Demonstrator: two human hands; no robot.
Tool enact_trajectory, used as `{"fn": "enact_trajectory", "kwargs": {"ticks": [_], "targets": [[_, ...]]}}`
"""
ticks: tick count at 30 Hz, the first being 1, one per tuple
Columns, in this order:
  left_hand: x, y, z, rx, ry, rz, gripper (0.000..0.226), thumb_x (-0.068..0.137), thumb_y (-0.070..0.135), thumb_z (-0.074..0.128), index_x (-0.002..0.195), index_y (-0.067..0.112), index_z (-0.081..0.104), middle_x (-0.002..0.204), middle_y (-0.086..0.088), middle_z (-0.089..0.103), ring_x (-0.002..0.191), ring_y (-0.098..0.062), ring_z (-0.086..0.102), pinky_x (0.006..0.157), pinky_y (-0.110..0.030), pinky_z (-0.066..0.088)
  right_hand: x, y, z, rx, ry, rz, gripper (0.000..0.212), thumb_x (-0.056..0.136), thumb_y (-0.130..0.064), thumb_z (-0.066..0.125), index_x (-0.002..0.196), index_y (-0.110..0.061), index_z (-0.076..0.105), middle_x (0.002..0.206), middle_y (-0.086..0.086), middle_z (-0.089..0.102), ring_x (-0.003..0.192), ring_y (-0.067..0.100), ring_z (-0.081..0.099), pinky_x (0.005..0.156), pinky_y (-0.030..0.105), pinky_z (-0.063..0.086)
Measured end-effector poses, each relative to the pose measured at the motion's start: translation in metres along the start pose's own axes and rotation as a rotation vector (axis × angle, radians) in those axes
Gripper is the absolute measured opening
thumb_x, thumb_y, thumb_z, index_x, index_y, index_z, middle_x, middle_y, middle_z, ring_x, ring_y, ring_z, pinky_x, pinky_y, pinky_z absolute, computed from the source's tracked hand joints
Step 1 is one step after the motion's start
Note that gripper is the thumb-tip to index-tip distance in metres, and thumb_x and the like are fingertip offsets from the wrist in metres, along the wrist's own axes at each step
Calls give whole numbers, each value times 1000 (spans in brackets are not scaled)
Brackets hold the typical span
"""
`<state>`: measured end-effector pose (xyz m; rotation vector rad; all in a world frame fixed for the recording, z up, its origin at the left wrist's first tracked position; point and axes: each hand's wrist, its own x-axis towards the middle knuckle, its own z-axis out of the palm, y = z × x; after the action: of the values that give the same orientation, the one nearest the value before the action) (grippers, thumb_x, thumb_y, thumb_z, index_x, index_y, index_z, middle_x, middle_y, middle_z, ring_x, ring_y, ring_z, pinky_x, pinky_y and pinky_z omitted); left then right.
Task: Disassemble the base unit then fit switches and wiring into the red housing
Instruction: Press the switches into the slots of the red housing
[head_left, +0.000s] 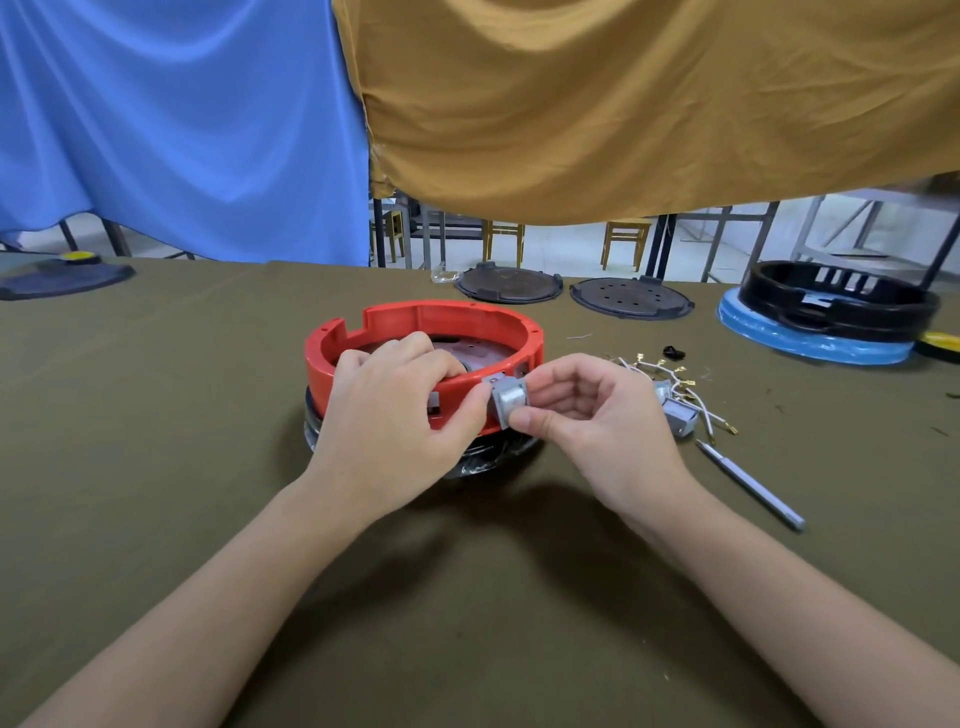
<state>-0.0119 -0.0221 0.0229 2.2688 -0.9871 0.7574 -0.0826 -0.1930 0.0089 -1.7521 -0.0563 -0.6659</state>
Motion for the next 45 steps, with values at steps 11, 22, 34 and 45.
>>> {"fn": "enact_trajectory", "kwargs": {"ticks": [11, 22, 34, 45], "targets": [[0, 0, -2, -5, -32, 54, 46, 80, 62, 43, 92, 25, 68, 83, 11, 55, 80, -10, 52, 76, -37, 37, 2, -4, -4, -82, -60, -48, 34, 81, 3, 74, 96, -27, 71, 84, 12, 69, 74, 14, 64, 79, 35, 58], [0, -1, -2, 41, -31, 80, 53, 78, 71, 46, 95, 26, 68, 85, 14, 52, 81, -7, 49, 75, -31, 30, 2, -2, -8, -248, -75, -142, 30, 84, -2, 73, 103, -26, 72, 83, -6, 69, 79, 13, 65, 80, 34, 55], [0, 1, -2, 33, -28, 95, 53, 82, 70, 45, 96, 25, 70, 86, 14, 55, 83, -7, 51, 77, -31, 32, 8, -1, -16, -472, -59, -299, 28, 83, -13, 76, 109, -23, 72, 91, -8, 67, 87, 11, 62, 79, 31, 53], [0, 1, -6, 0, -39, 120, 44, 81, 64, 48, 87, 24, 69, 80, 12, 54, 77, -8, 51, 76, -34, 37, 18, -3, -30, -695, -256, -263, 42, 92, -40, 57, 134, -32, 57, 129, -22, 53, 128, 0, 35, 105, 24, 30]]}}
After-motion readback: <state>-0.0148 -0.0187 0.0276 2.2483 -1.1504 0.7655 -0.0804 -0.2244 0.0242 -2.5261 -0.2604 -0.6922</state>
